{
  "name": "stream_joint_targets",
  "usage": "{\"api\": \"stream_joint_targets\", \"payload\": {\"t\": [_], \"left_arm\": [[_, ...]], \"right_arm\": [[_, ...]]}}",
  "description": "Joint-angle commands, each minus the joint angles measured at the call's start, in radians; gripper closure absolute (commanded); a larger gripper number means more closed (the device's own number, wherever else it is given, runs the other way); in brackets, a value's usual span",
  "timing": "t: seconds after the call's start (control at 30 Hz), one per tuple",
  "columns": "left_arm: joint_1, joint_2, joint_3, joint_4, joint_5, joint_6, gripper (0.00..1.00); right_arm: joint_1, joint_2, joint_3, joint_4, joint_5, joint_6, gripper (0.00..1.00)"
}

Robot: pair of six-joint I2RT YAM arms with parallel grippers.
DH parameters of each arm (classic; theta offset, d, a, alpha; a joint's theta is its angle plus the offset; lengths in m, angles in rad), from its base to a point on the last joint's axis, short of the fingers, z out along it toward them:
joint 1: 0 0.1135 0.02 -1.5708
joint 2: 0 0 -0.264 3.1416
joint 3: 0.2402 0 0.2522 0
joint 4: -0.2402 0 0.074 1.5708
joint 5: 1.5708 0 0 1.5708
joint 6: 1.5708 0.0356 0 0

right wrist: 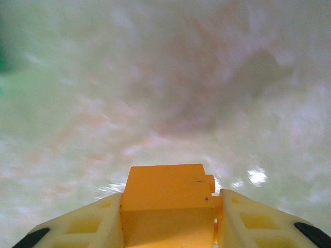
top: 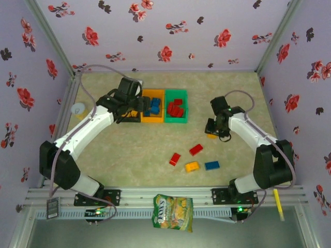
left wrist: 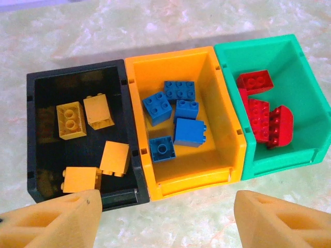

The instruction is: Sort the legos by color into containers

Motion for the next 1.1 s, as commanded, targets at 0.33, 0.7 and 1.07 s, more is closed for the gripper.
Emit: {"api": "stream_joint_targets", "payload": {"t": [0.33,0.7,1.07], "left_arm": [[0.020,-0.121,0.004,-0.117,-0.067,-0.061,0.31],[0.060,-0.204,-0.068,-0.224,-0.106,-0.153,0.32],[0.064,-0.273,-0.093,-0.273,-0.132,-0.169,0.32]], "right_arm": [[0.198,0.252,0.500,0.144,-0.037,-0.044,0.70],[0.334,0.559,0.844,0.344,-0.141,-0.060,0.71],[0.406,0.866,1.196,0.395,-0.214,-0.052,0.69]]}}
